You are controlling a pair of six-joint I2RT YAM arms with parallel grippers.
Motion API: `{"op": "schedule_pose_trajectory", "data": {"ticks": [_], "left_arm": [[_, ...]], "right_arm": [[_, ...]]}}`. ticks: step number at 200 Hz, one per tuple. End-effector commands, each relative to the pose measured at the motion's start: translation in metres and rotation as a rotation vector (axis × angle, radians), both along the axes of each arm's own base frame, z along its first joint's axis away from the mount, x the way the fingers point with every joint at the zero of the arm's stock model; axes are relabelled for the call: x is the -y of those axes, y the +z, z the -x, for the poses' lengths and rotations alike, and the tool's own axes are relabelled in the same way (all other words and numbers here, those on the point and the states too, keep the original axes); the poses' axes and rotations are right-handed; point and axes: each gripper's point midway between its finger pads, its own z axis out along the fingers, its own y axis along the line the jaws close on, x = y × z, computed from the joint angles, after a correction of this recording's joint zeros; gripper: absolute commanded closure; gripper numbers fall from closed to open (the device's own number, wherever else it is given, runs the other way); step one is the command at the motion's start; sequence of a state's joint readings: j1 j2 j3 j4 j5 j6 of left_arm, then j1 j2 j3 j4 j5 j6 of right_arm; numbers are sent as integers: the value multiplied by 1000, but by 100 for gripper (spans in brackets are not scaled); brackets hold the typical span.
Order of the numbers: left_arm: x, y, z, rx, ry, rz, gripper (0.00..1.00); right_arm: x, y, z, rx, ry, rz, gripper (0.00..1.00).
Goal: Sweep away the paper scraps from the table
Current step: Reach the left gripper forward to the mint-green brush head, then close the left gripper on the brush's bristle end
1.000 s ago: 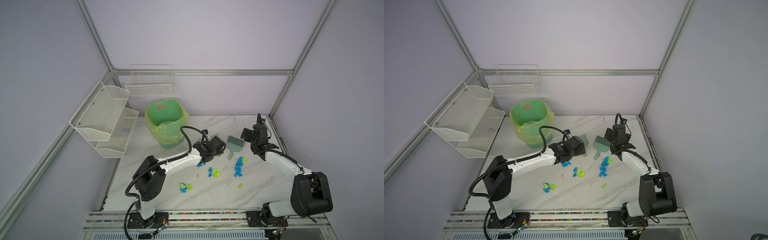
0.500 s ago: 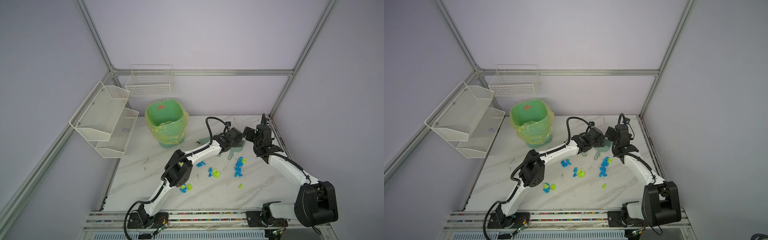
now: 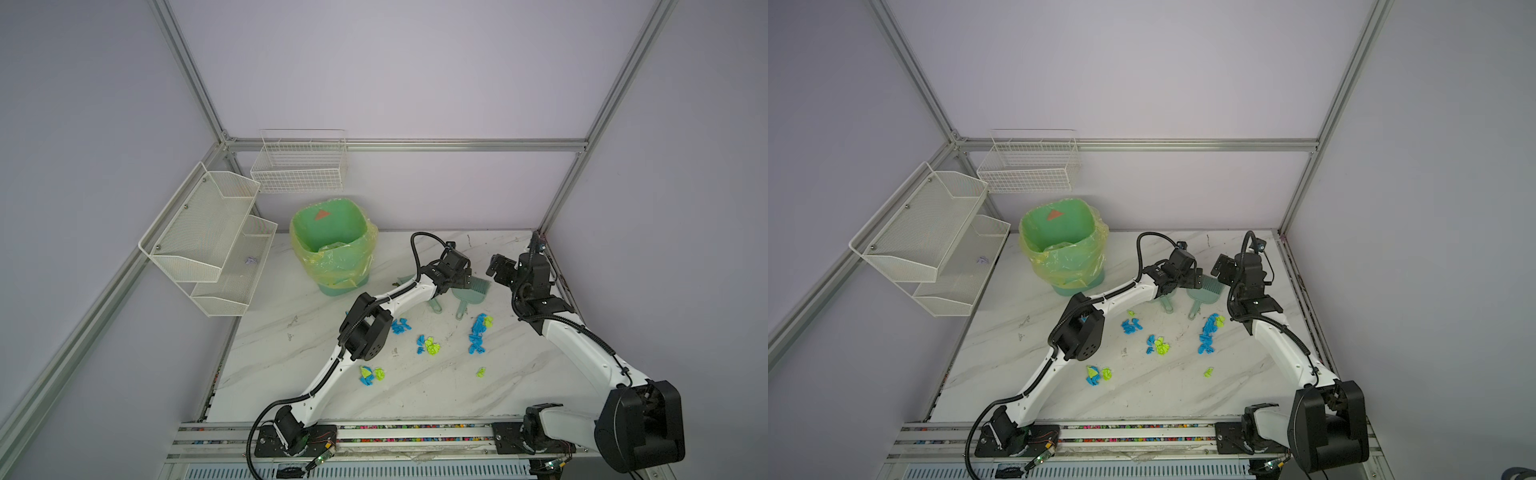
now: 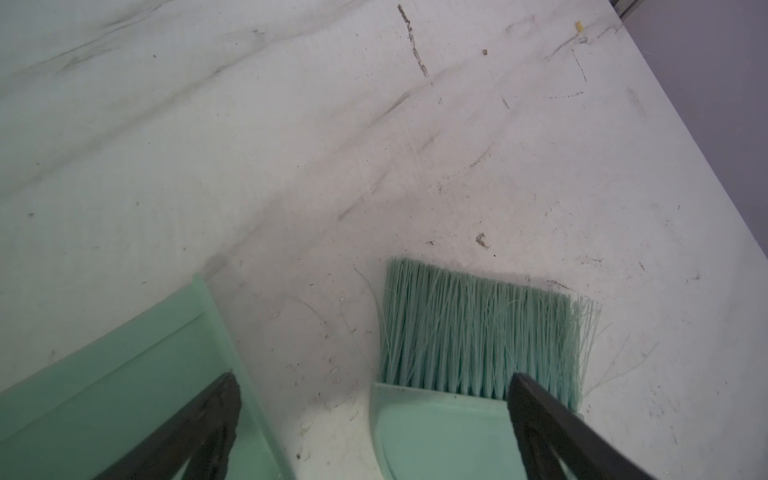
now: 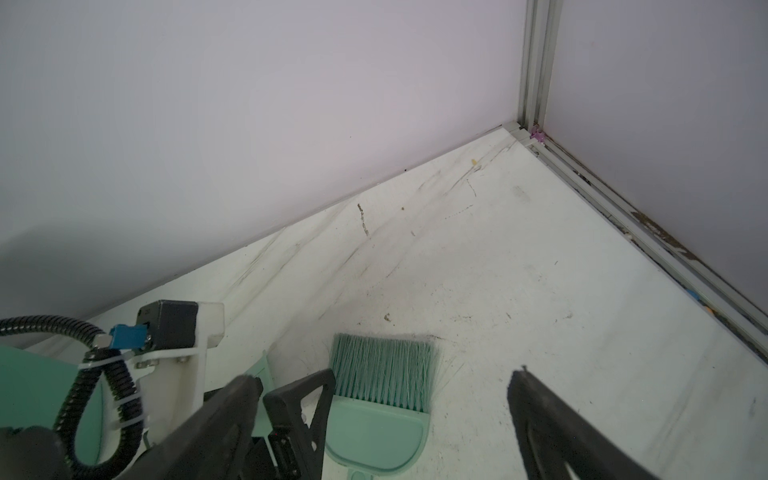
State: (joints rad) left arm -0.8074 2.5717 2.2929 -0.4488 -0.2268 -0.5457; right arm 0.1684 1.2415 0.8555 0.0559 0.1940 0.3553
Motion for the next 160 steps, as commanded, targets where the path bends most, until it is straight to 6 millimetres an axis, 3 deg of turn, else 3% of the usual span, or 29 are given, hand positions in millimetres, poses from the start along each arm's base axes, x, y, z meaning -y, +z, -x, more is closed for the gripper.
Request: {"op": "schedule_pose_trajectory", "data": {"ticks": [1, 45, 100, 160], "left_arm": [[31, 72, -8, 147, -82, 124, 3], [40, 76, -9, 182, -111, 146, 12], [43, 36, -14, 161, -124, 83, 20], [44, 16, -15, 153, -135, 54, 24]], "right_arm": [[2, -1, 4, 1, -7, -10, 3], [2, -4, 4, -7, -3, -13, 3], [2, 5, 7, 18, -2, -35, 3], [0, 5, 10, 17, 4, -40, 3]]}}
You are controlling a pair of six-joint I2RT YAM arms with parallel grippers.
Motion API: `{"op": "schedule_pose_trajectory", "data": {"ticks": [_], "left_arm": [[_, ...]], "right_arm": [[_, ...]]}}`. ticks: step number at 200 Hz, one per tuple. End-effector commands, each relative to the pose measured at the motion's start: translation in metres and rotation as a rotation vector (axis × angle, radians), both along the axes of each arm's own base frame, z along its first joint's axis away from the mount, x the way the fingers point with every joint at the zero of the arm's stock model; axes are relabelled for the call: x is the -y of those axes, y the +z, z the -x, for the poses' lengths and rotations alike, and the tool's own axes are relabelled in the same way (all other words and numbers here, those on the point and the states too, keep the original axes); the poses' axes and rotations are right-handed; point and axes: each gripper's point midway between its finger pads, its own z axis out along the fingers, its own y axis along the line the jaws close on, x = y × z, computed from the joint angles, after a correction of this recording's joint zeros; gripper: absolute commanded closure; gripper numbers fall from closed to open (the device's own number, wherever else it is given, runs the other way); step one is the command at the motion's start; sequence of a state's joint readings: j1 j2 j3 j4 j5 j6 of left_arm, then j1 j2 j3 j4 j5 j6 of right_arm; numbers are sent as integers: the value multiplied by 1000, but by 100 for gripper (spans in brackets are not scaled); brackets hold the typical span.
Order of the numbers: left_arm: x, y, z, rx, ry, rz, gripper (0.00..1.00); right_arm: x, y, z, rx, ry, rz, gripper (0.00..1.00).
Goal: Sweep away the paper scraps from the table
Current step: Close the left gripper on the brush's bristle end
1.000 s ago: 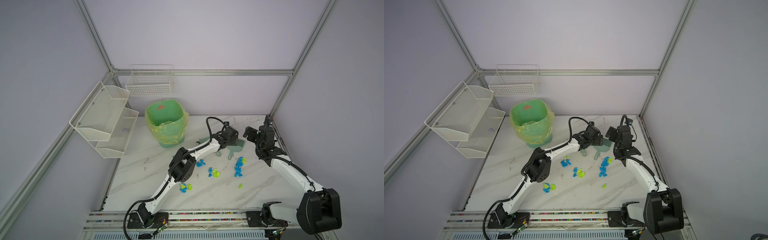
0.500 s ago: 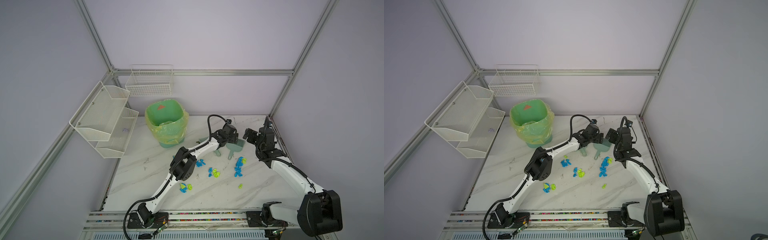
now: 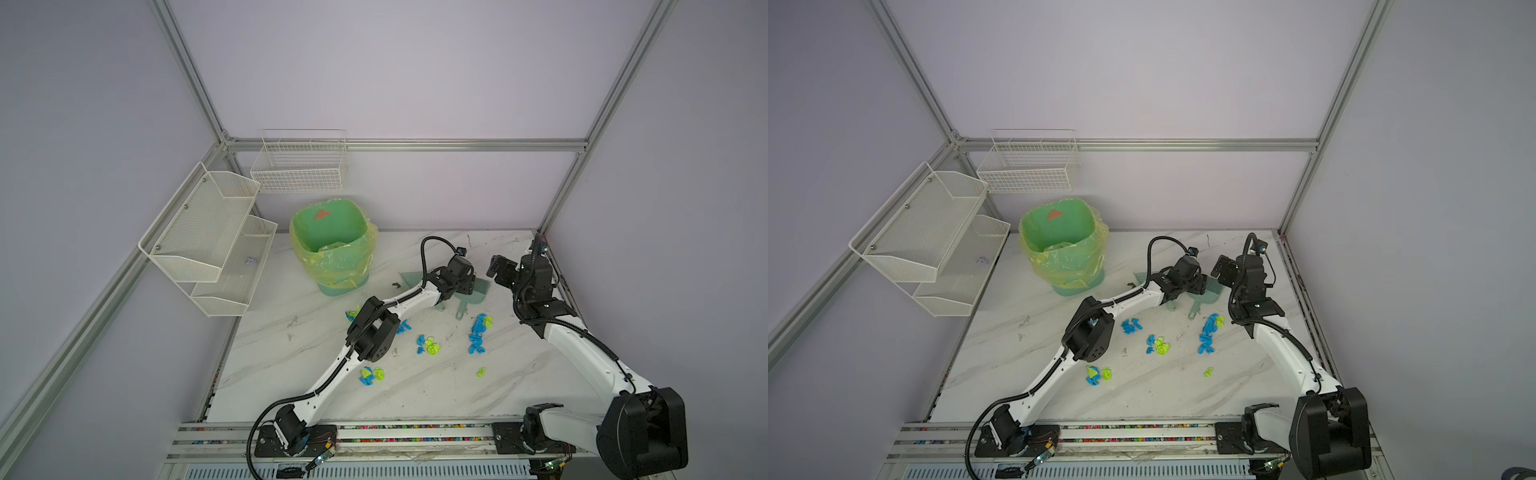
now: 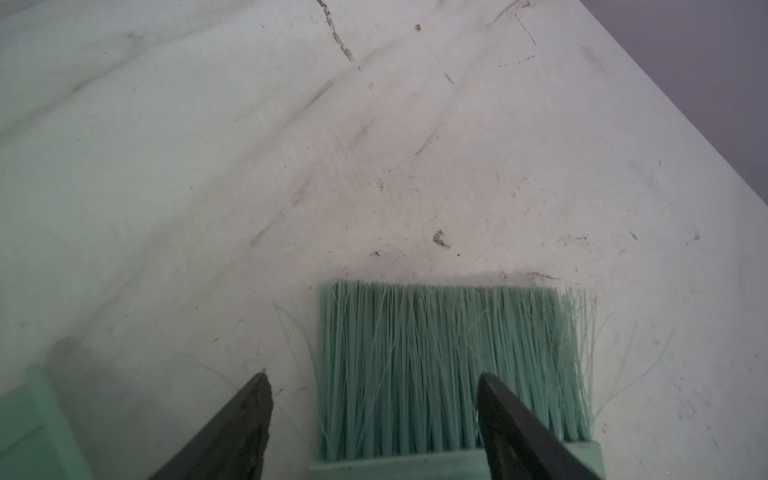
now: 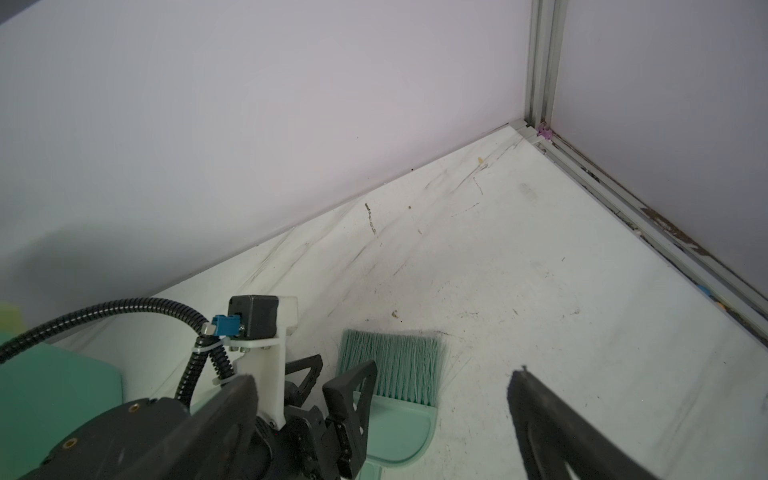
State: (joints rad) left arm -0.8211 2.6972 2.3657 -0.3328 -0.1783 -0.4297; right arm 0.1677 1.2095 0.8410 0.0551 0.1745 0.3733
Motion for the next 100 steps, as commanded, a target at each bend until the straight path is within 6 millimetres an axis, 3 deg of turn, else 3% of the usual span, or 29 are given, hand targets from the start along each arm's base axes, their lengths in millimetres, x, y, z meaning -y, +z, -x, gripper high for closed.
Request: {"op": "schedule_pose_trajectory", "data": {"ticks": [1, 39, 100], "left_arm": [[12, 47, -10, 81, -14, 68, 24], [13, 44, -9, 80, -20, 63, 37], [15, 59, -9, 105, -22, 83, 34]], "right_arm": [[2, 0, 4, 1, -6, -13, 3], [4, 1, 6, 7, -15, -12, 3], [4, -1, 5, 2, -12, -9, 3]]}}
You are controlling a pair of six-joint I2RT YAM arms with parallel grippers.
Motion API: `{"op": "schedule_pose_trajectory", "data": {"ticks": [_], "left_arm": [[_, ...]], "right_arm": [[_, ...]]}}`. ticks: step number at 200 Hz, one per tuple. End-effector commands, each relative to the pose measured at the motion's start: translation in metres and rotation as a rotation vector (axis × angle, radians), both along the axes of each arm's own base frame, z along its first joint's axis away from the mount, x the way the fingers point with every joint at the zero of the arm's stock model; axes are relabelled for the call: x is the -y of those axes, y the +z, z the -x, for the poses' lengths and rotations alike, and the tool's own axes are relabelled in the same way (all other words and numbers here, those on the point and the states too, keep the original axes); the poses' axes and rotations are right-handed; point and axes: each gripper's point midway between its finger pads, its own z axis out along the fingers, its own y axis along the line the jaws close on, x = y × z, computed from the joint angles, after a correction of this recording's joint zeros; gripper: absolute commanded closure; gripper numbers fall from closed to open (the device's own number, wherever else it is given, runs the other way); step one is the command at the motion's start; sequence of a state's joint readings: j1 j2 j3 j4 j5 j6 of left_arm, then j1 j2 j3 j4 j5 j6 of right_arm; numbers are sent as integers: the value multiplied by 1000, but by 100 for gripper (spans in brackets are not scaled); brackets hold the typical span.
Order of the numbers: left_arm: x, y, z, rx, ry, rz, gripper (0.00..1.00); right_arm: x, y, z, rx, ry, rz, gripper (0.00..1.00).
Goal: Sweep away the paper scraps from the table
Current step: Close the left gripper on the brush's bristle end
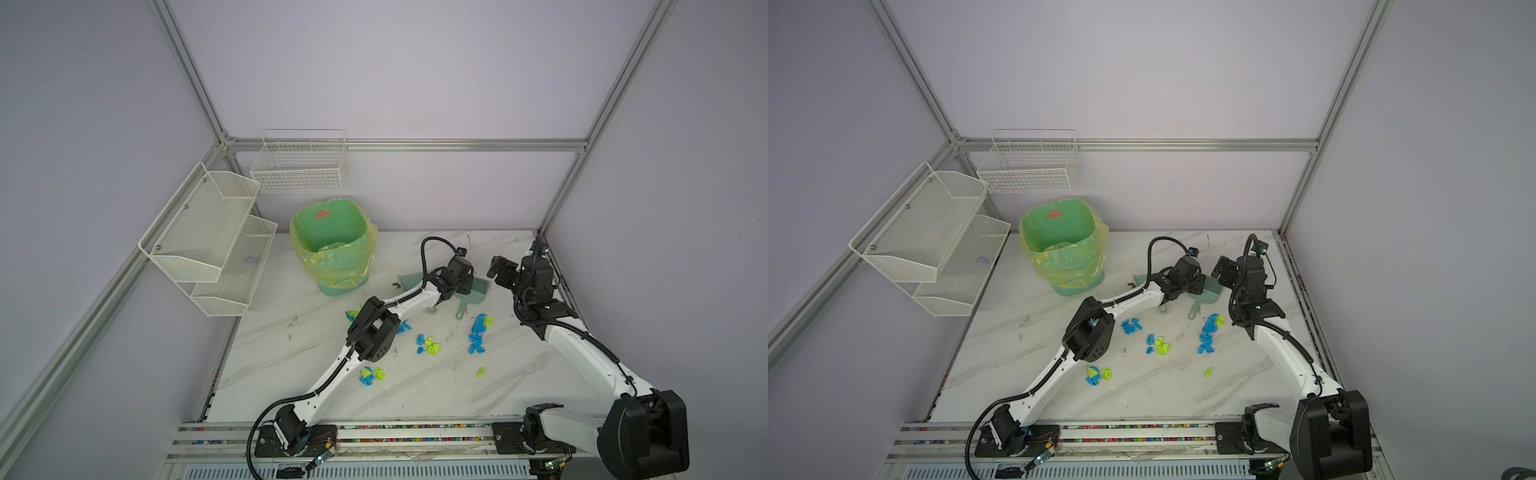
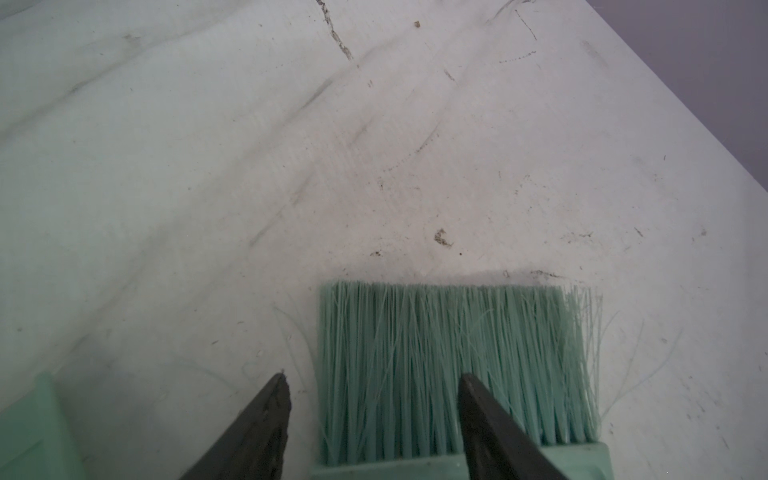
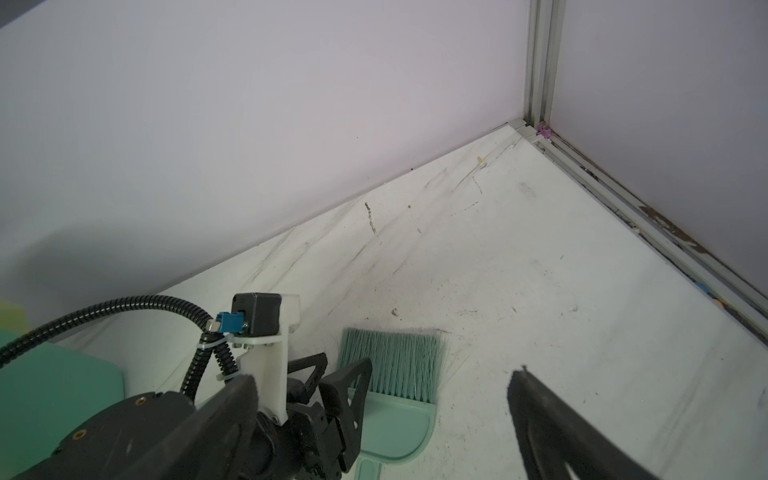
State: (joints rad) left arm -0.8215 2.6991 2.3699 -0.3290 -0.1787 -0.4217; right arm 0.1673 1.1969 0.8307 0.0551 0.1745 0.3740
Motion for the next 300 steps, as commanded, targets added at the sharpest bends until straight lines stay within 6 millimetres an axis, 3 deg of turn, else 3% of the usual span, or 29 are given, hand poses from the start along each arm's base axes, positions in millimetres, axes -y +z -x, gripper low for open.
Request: {"op": "schedule_pose_trajectory", "data": {"ticks": [1, 40, 72, 168, 183, 211, 253, 300], "left_arm": [[14, 58, -9, 97, -19, 85, 34], [26, 82, -1, 143, -48, 113, 32], [23, 98, -2, 181, -30, 119, 31], [22, 37, -8, 118, -14, 50, 39], [18, 29, -8, 106, -1, 30, 45], [20, 22, -5, 78, -12, 38, 58], [17, 14, -3, 63, -8, 20, 63], [16, 11, -5, 68, -2, 16, 77]], "right_arm": [[3, -1, 2, -1, -11, -9, 3], [4, -1, 3, -1, -14, -2, 3], [3, -1, 2, -1, -11, -3, 3], [4, 3, 5, 9, -12, -12, 3], [4, 4, 6, 13, -10, -15, 3], [4, 7, 7, 21, -13, -22, 3], [4, 9, 10, 28, -12, -32, 3], [4, 8, 11, 25, -12, -31, 3]]}}
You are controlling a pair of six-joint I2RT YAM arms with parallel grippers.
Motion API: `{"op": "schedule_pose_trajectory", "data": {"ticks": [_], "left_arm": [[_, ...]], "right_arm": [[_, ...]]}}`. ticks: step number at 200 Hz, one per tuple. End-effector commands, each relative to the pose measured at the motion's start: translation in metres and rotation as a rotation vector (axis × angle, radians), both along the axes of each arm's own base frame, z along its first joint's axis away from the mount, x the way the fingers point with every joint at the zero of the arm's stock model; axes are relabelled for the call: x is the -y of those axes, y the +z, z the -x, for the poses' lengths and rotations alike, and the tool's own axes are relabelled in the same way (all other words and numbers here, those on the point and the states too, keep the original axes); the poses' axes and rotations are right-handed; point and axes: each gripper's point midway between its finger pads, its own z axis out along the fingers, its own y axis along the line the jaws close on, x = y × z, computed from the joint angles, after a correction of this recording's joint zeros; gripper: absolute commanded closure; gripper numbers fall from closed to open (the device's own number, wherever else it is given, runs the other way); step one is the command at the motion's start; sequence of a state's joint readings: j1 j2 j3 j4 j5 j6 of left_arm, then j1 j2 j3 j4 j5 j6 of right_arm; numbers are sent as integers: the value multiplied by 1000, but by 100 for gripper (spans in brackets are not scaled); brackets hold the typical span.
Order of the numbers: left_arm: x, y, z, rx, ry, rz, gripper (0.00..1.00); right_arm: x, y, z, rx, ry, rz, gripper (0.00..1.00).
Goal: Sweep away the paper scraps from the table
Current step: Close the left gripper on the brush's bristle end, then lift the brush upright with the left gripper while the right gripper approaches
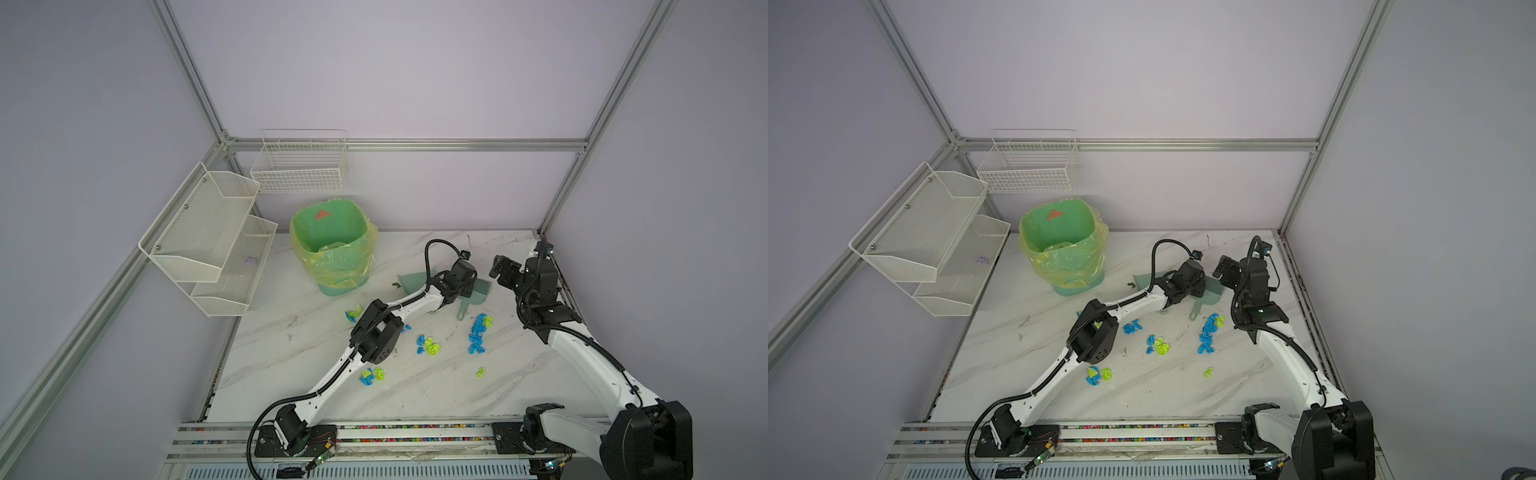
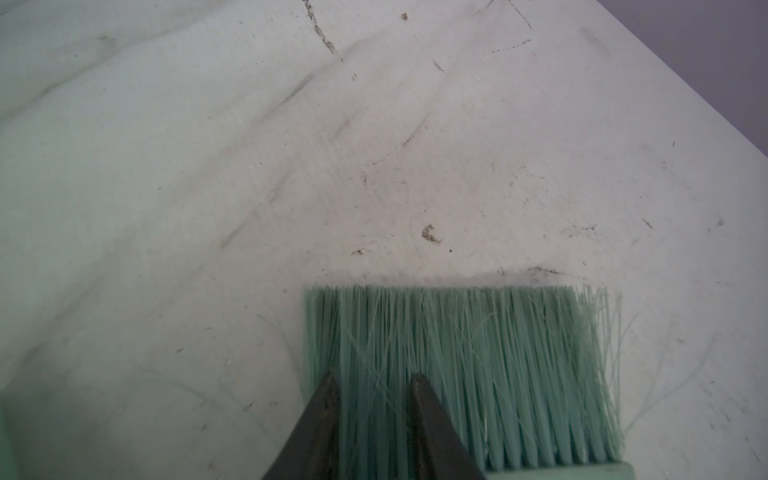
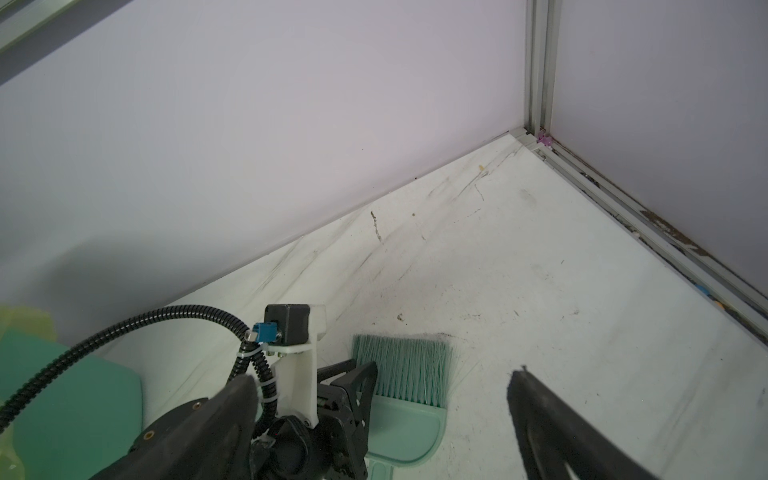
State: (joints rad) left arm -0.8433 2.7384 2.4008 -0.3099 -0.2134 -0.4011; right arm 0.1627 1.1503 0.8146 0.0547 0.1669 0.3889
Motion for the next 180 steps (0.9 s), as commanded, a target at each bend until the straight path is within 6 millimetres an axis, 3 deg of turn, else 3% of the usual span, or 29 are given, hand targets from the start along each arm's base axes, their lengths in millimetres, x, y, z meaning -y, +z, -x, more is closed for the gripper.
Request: {"op": "schedule_pose_trajectory", "data": {"ticks": [1, 71, 108, 140, 180], "left_arm": [[5, 20, -9, 36, 4, 36, 78], [-3, 12, -16, 29, 11, 29, 100], [-3, 16, -16, 30, 10, 35, 100], [-4, 42, -18, 52, 11, 72, 100], [-12, 100, -23, 94, 22, 181, 100]], "right_arm": [[2, -1, 4, -4, -7, -10, 3], [2, 2, 10, 1, -3, -16, 3], [2, 2, 11, 1, -3, -17, 3], [1, 5, 12, 1, 5, -19, 3], [-11, 12, 13, 3, 62, -65, 4]]}}
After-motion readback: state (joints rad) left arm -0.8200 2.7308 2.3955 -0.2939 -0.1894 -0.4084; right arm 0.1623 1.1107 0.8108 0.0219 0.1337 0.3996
